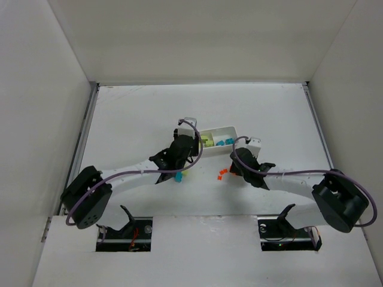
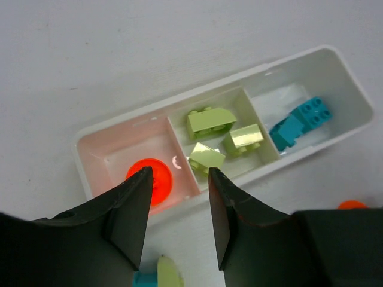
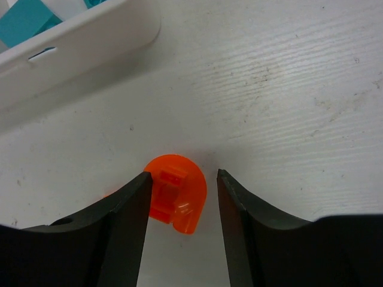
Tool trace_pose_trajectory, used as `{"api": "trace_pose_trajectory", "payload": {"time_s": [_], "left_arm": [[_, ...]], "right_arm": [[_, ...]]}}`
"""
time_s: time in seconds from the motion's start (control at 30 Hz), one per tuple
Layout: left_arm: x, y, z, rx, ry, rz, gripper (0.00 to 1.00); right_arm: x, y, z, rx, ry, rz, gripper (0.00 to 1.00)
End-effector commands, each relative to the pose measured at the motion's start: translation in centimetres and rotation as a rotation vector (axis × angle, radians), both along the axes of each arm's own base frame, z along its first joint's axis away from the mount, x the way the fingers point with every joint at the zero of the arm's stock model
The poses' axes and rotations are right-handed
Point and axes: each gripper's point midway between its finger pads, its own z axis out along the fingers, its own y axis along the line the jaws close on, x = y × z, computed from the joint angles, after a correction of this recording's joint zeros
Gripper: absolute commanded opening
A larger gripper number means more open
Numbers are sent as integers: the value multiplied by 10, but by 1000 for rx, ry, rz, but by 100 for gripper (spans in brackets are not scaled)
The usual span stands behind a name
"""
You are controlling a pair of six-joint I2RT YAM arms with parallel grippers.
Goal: Sort the legos into containers by color
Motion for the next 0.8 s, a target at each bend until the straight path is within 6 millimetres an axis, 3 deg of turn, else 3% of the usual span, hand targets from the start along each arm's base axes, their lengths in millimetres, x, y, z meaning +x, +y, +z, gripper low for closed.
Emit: {"api": "trace_pose_trajectory", "payload": {"time_s": [0.0,0.2,0.4,0.63,0.77], "left_arm": [[-16,-6,27,-81,-56,-25,41],[-46,-11,25,-112,-46,-86,42],[-54,-11,18,-123,-29,-95,42],[-61,-5,18,-135,-30,-98,43],[-60,3,24,-146,-43,-77,43]], "right_arm": [[19,13,18,32,-59,-22,52],[25,16,10,-3,-37,-30,39],[26,15,11,-43,-49,-42,24],[22,8,39,-31,-99,-47,21],[20,18,67,15,-143,-12,21]]}}
